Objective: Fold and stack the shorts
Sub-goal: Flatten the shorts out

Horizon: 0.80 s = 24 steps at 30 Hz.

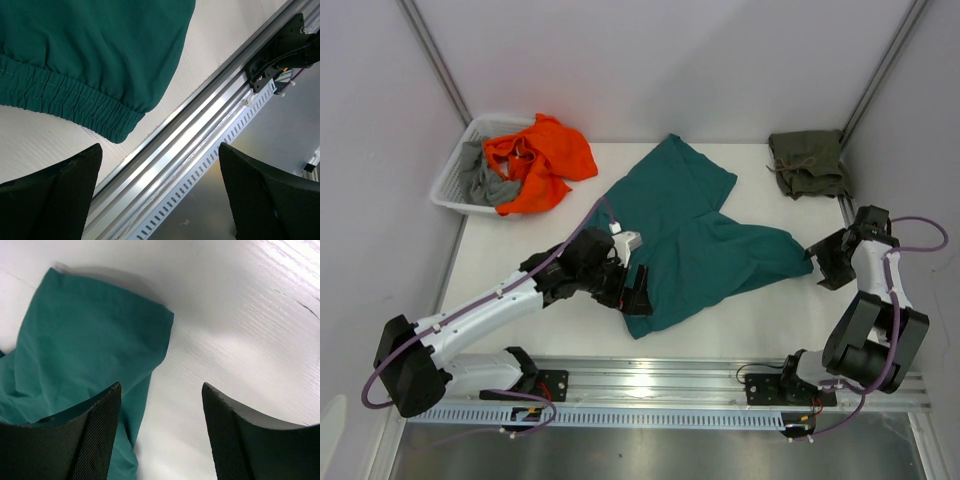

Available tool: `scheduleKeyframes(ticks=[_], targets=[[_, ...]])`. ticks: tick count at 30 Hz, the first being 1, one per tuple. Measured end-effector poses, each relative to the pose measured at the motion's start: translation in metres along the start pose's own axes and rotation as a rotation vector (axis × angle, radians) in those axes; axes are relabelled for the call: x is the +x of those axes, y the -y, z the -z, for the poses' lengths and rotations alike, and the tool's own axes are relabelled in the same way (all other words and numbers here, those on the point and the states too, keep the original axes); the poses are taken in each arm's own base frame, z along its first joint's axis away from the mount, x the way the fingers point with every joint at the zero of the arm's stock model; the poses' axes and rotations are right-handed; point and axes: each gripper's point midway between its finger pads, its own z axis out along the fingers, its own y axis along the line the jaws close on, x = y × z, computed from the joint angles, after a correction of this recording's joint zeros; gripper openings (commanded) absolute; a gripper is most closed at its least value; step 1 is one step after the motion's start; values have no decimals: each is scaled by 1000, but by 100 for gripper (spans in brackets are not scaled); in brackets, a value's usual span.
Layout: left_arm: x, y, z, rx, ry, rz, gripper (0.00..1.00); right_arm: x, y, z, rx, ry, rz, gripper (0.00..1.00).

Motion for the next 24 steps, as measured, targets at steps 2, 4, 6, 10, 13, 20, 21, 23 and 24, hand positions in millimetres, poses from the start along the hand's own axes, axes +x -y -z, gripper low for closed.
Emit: scheduleKeyframes(ticks=[2, 4, 6, 10, 13, 20, 21, 23, 24], targets=[[0, -1, 0, -4, 0, -8, 99, 1, 3, -11, 8, -25, -14, 67], [0, -2, 0, -11, 3, -15, 99, 0, 0, -22, -5, -38, -16, 63], [1, -3, -1, -20, 3, -26, 99, 1, -2, -31, -17, -45, -19, 62], [7, -7, -1, -50, -13, -77, 99, 2, -3, -44, -37, -46, -29, 62], [16, -10, -1, -79, -40, -129, 99, 4, -2, -55, -37, -51, -35, 60], [37, -15, -2, -143, -110, -240, 99, 11, 1, -74, -30, -49, -38, 33], [40, -16, -3, -152, -122, -257, 99, 10, 0, -76, -29, -44, -37, 28], [44, -16, -8, -174, -144, -290, 99, 10, 0, -79, -26, -40, -34, 15], [45, -16, -11, -188, -152, -304, 99, 9, -1, -80, -25, -35, -32, 10]])
